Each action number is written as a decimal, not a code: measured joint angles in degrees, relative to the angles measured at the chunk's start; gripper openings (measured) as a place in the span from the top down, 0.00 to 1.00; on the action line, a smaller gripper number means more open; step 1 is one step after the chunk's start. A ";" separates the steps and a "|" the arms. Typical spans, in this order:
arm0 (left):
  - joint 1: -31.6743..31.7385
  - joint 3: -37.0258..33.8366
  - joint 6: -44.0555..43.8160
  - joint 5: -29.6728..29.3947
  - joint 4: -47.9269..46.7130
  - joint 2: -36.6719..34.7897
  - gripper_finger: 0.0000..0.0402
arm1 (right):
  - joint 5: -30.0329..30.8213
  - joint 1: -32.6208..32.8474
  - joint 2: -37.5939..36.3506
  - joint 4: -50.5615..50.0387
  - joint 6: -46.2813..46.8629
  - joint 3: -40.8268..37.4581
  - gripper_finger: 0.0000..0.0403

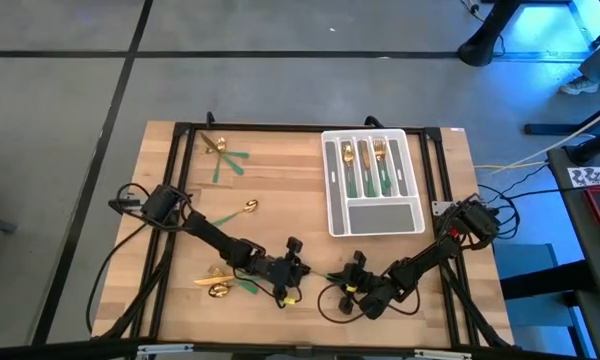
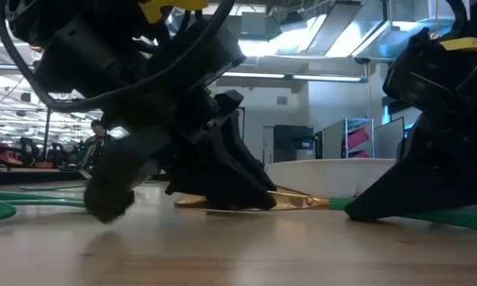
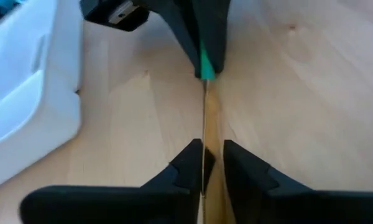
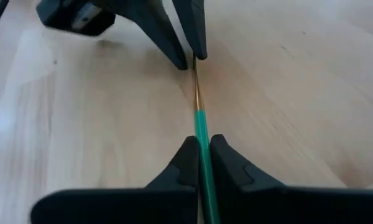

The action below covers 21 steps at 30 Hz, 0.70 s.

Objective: Sort silverware
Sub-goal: Put the green table knife into the silverware tray

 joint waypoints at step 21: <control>-7.19 -0.07 -24.50 -19.85 -37.43 -23.28 0.81 | 37.46 6.06 -15.02 -15.38 2.14 3.79 0.96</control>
